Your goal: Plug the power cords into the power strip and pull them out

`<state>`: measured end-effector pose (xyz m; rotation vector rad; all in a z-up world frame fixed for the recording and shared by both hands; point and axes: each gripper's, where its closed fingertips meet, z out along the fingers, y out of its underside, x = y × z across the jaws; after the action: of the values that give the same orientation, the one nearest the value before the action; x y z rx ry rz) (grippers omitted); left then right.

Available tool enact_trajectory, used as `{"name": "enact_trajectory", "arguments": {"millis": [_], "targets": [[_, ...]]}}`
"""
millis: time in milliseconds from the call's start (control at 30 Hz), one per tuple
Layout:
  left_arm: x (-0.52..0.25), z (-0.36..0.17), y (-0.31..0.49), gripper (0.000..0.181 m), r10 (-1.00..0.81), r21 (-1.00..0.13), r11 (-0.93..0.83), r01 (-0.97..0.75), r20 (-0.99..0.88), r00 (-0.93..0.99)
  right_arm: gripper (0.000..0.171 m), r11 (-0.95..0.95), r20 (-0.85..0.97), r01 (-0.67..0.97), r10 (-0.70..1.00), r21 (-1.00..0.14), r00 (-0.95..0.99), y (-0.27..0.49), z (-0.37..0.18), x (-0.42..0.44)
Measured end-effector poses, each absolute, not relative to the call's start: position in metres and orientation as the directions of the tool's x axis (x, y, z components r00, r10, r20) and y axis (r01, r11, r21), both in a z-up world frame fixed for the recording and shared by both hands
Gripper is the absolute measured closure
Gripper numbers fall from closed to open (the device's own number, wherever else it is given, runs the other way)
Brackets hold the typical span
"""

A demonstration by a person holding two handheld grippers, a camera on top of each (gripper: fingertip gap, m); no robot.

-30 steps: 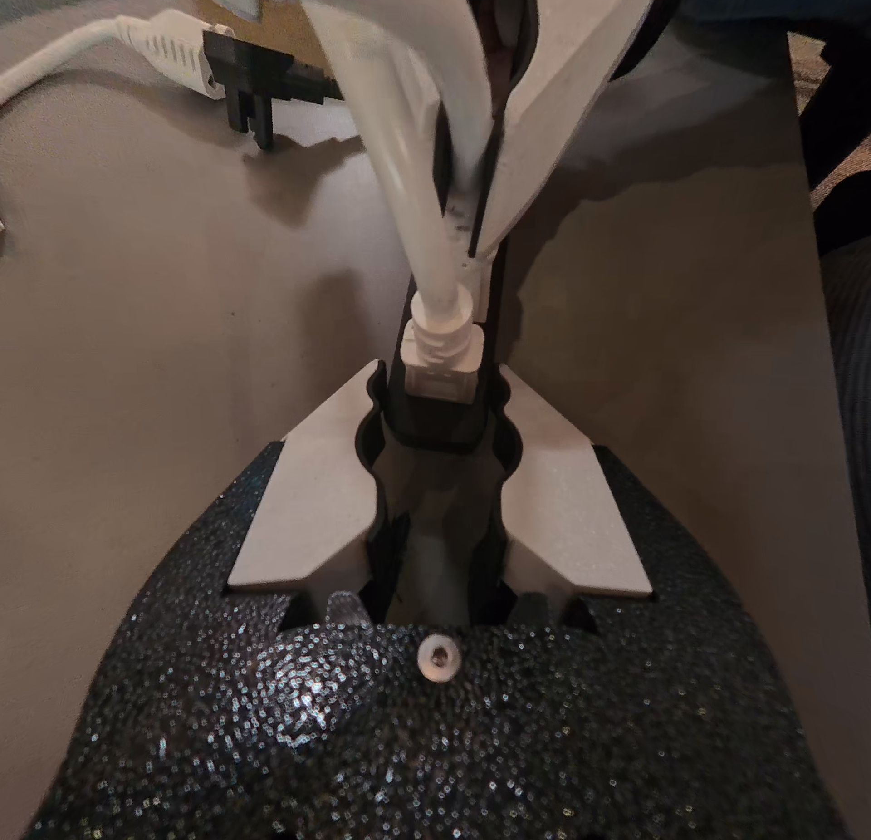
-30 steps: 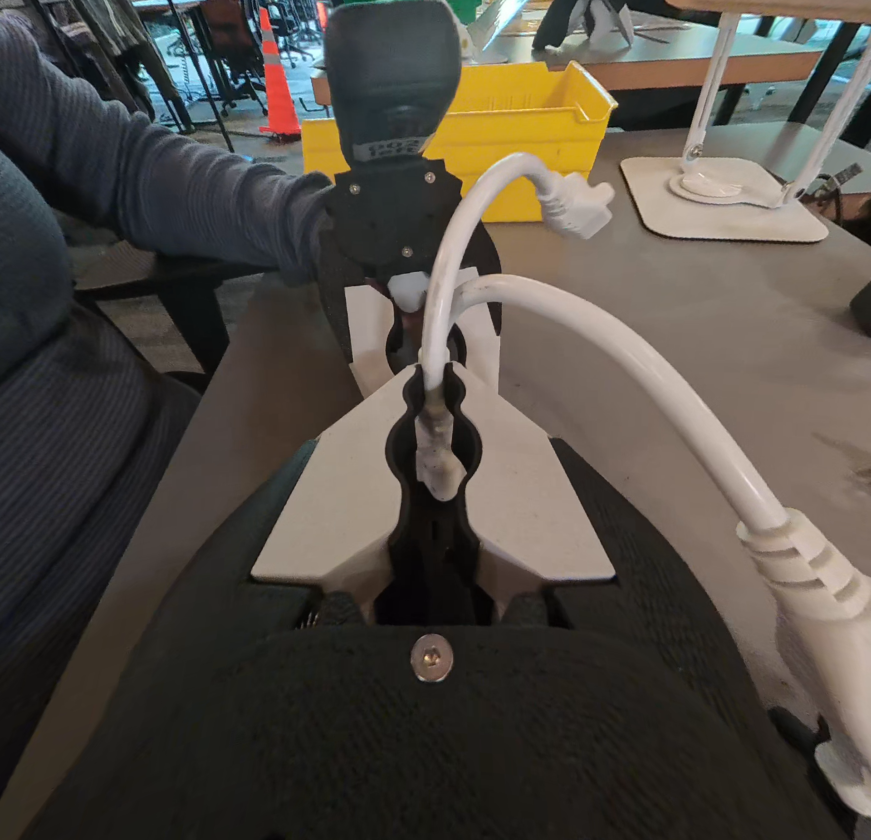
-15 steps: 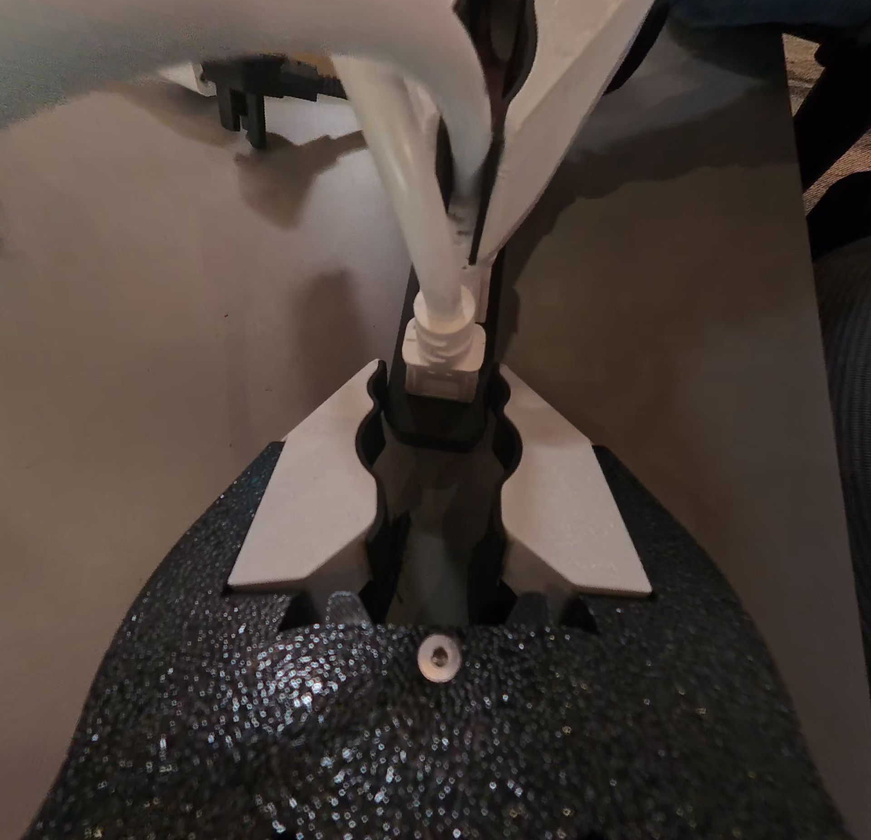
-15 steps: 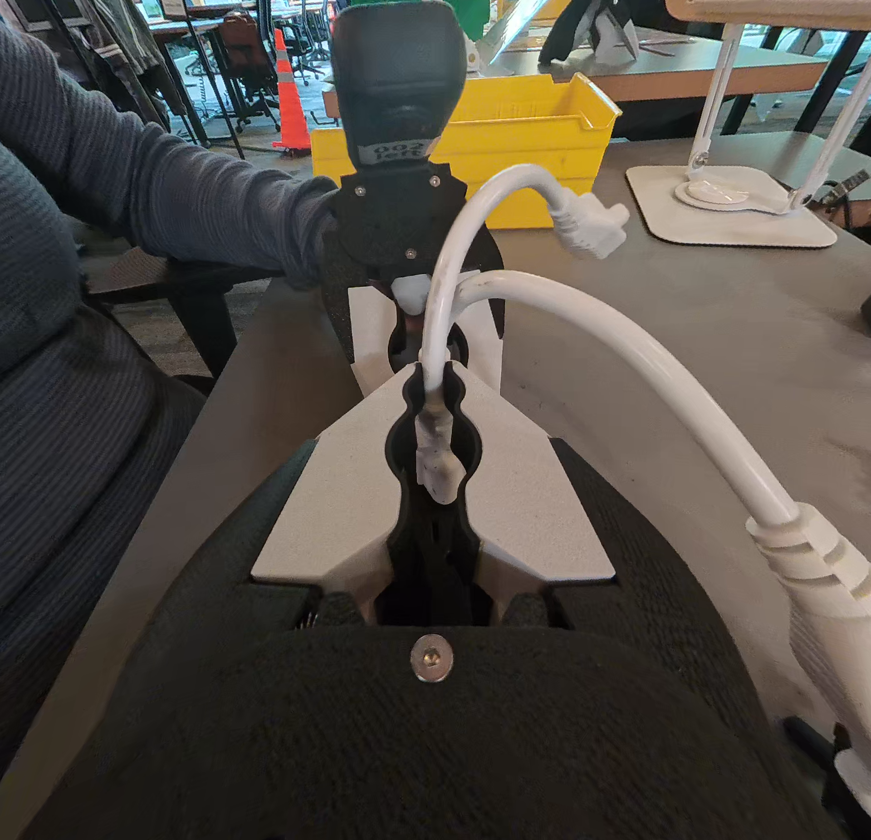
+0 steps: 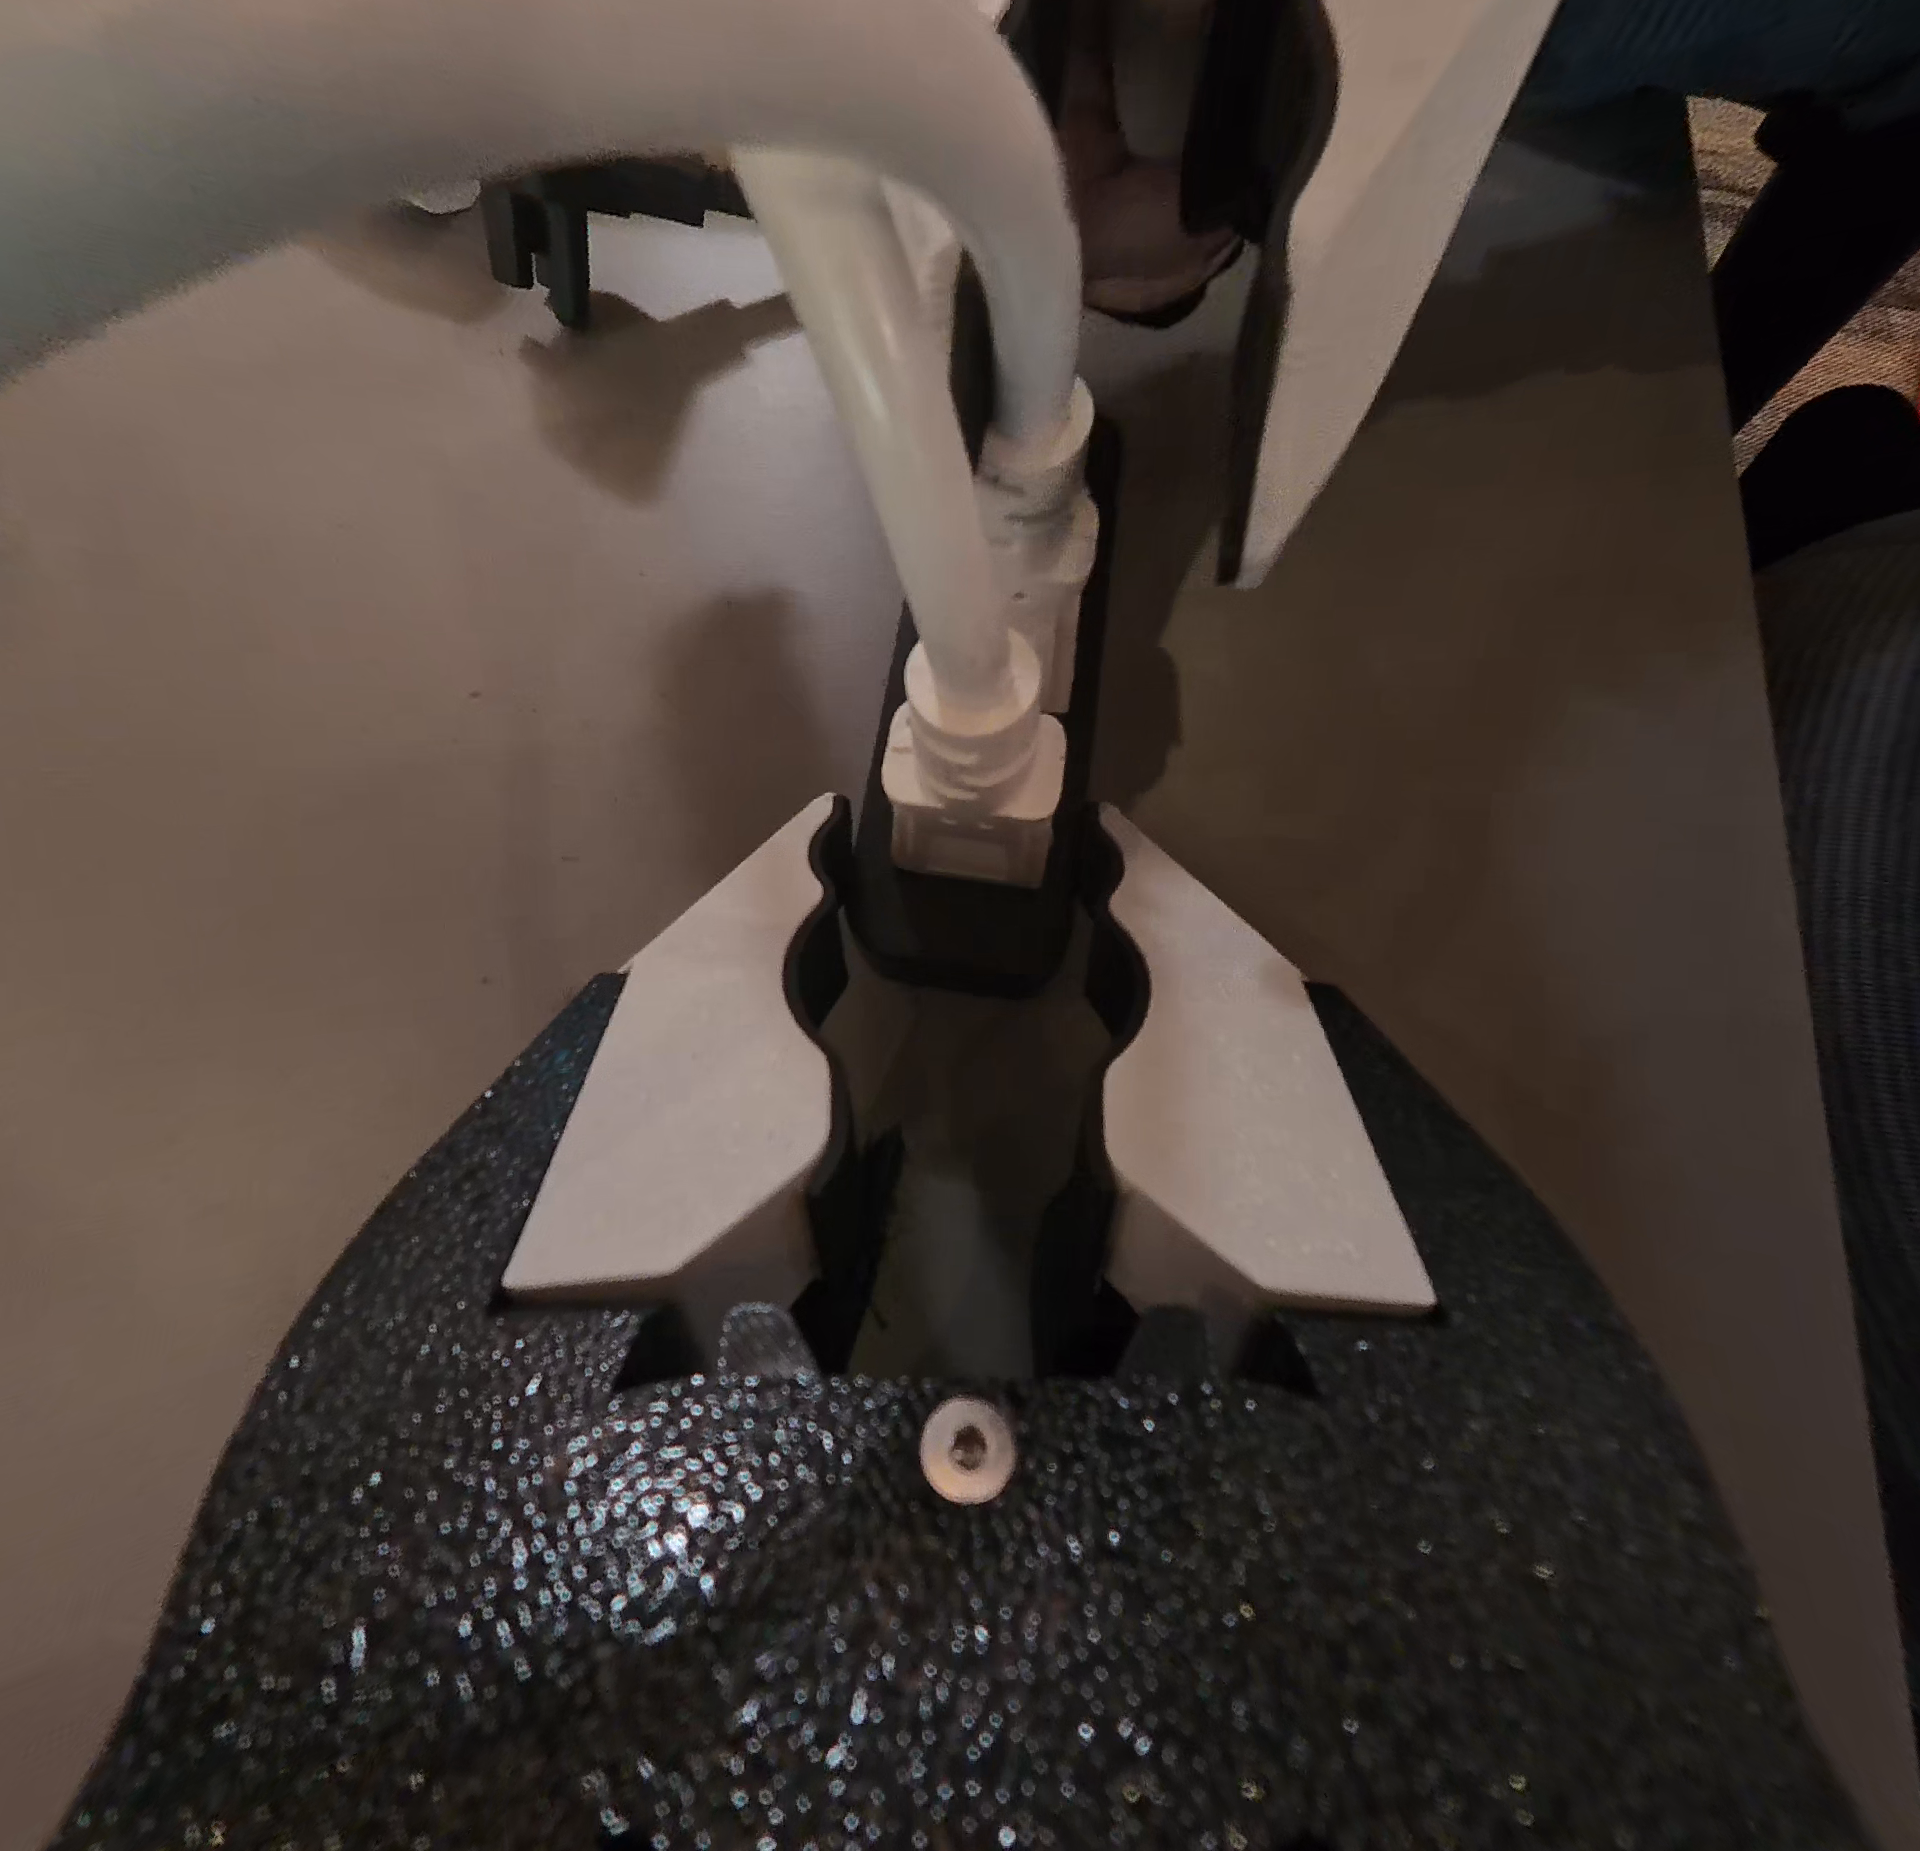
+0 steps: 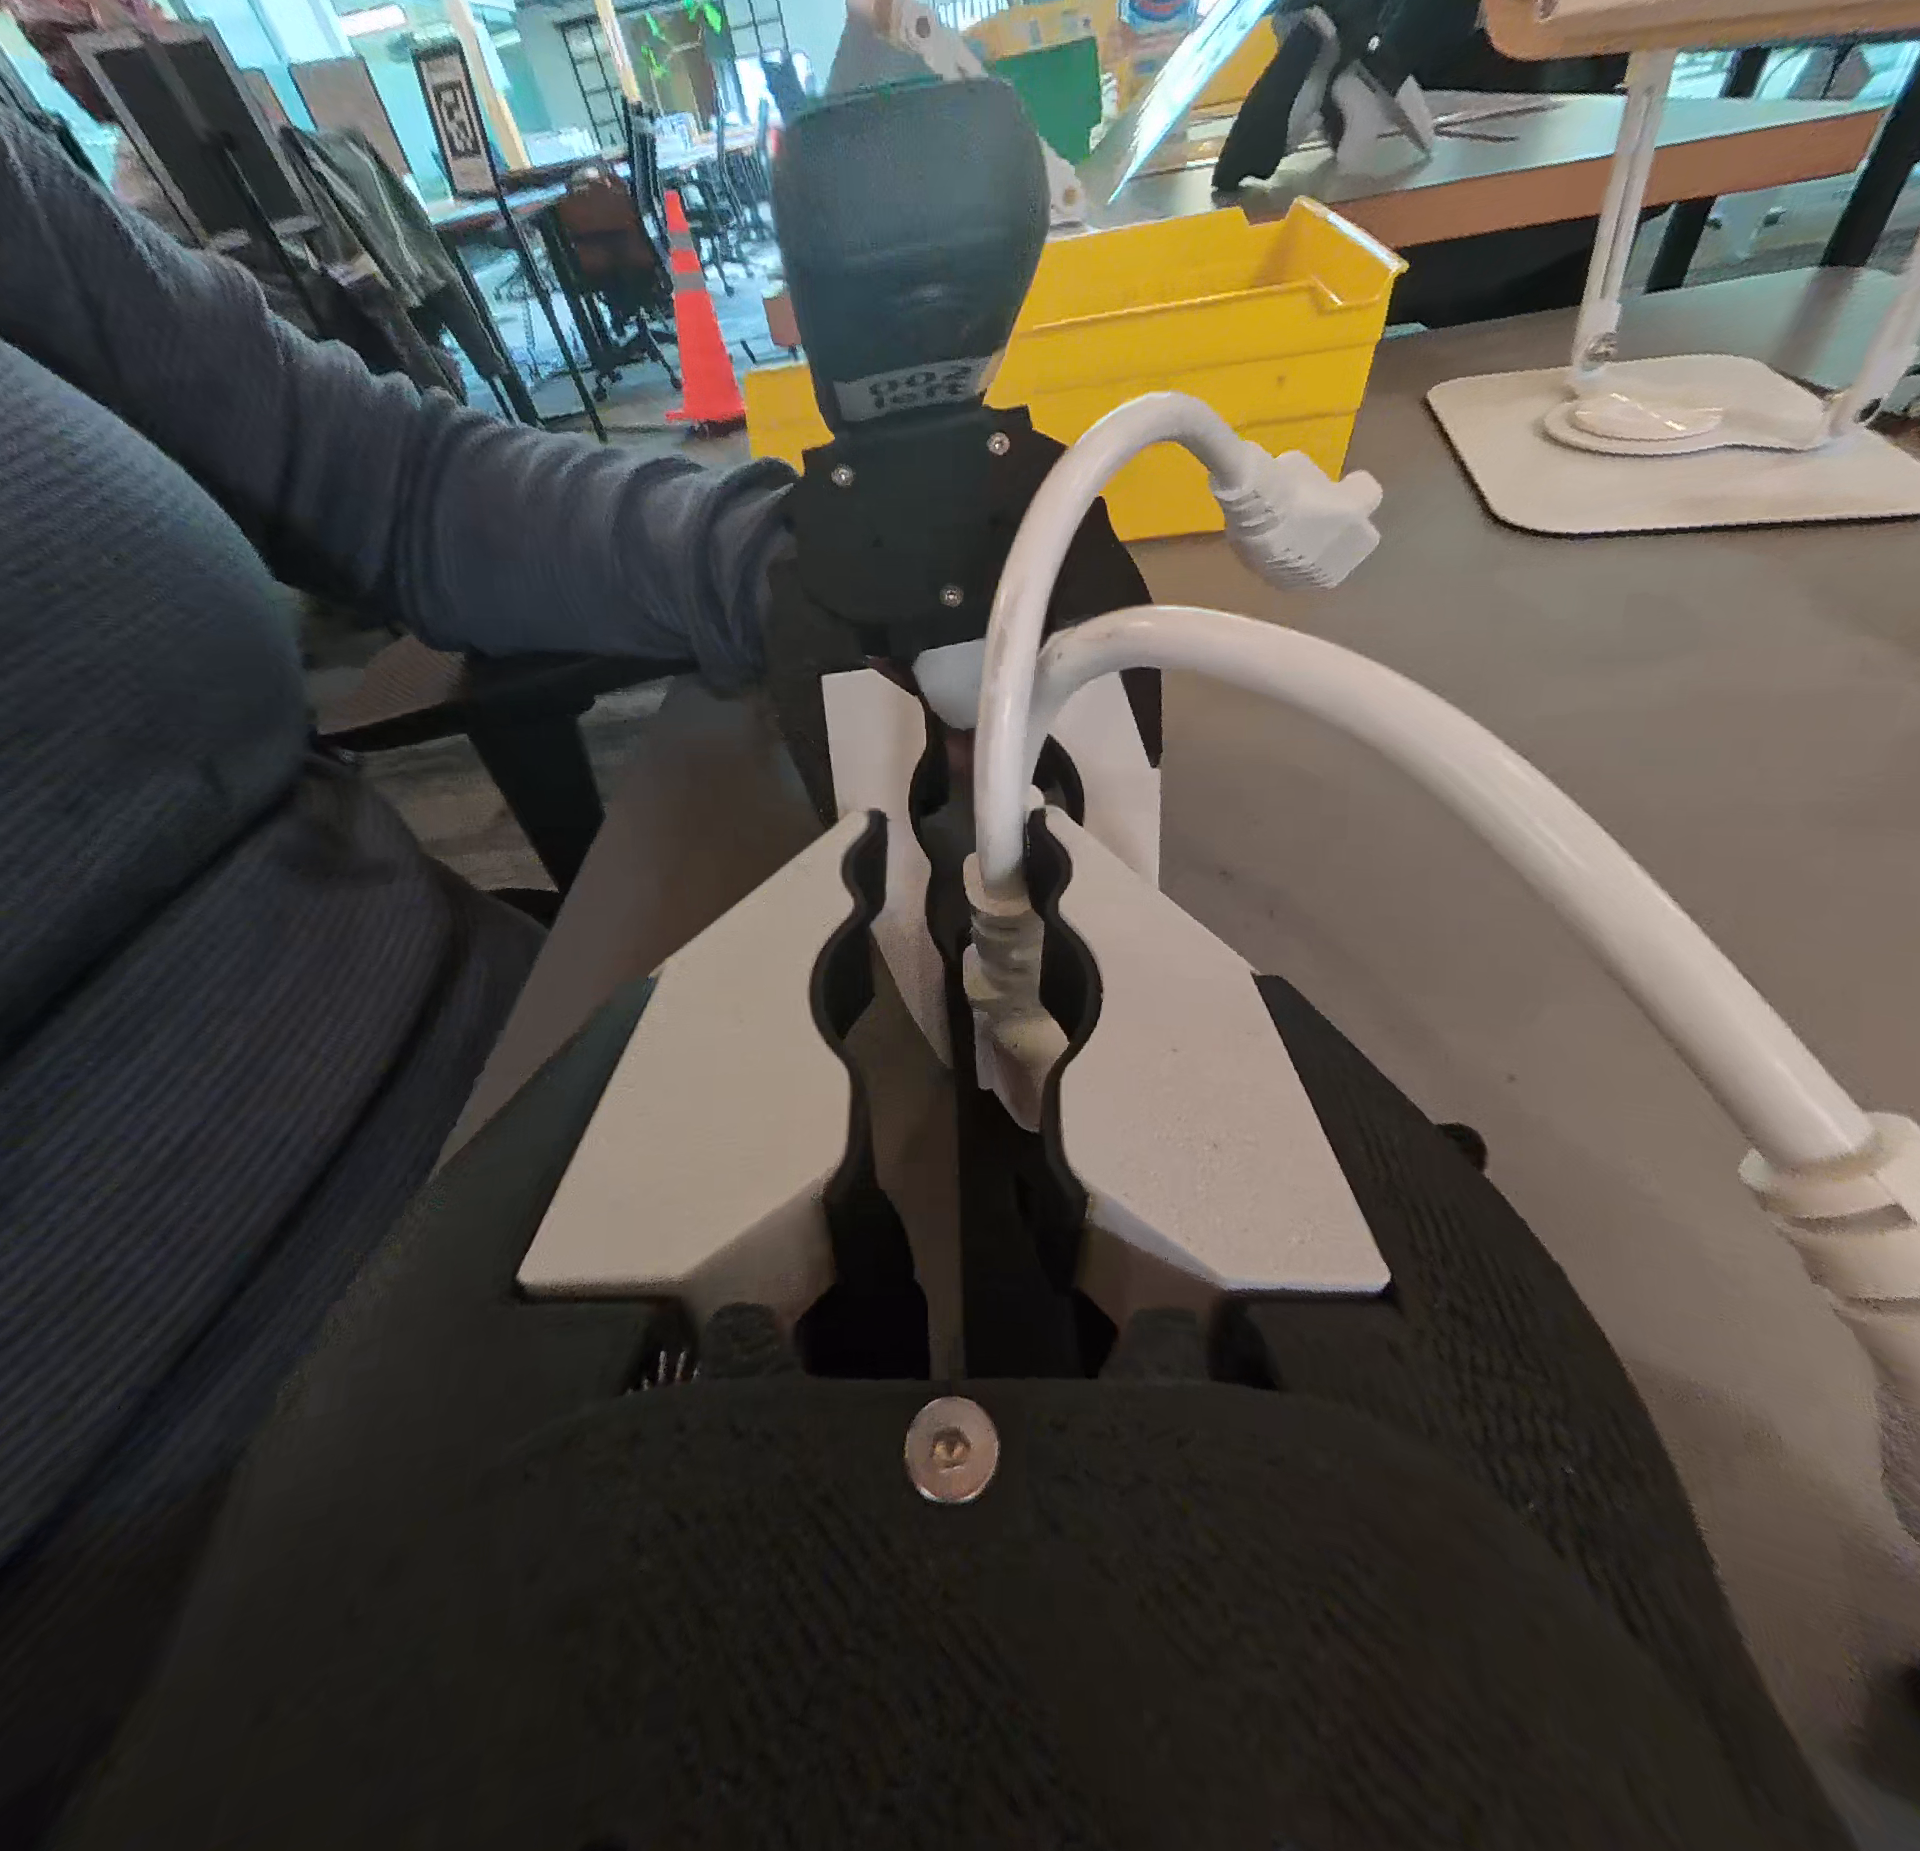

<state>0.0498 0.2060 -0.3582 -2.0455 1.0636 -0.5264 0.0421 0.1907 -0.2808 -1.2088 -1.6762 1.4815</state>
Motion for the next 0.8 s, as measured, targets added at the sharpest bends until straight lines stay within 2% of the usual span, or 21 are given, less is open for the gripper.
{"name": "enact_trajectory", "arguments": {"millis": [100, 200, 300, 567, 767, 800], "targets": [[0.050, -0.358, 0.206, 0.138, -0.821, -0.779, -0.370, -0.507, 0.019, 0.570, 0.145, 0.028, -0.070, 0.247, 0.922, -0.969, -0.381, 0.196, -0.283, 0.043], [0.050, -0.358, 0.206, 0.139, -0.821, -0.780, -0.372, -0.503, 0.023, 0.571, 0.136, 0.056, -0.057, 0.312, 0.938, -0.949, -0.343, 0.206, -0.297, 0.046], [0.050, -0.358, 0.206, 0.139, -0.823, -0.777, -0.365, -0.512, 0.012, 0.569, 0.140, 0.026, -0.103, 0.331, 0.924, -0.943, -0.368, 0.200, -0.303, 0.046], [0.050, -0.358, 0.206, 0.139, -0.822, -0.777, -0.365, -0.513, 0.010, 0.569, 0.156, 0.022, -0.084, 0.284, 0.930, -0.959, -0.358, 0.200, -0.300, 0.038], [0.050, -0.358, 0.205, 0.139, -0.814, -0.779, -0.367, -0.509, 0.004, 0.580, 0.155, 0.095, -0.024, 0.290, 0.924, -0.952, -0.381, 0.199, -0.304, 0.040], [0.050, -0.357, 0.205, 0.134, -0.809, -0.781, -0.376, -0.499, 0.014, 0.587, 0.155, 0.092, -0.027, 0.290, 0.923, -0.953, -0.383, 0.199, -0.304, 0.040]]}}
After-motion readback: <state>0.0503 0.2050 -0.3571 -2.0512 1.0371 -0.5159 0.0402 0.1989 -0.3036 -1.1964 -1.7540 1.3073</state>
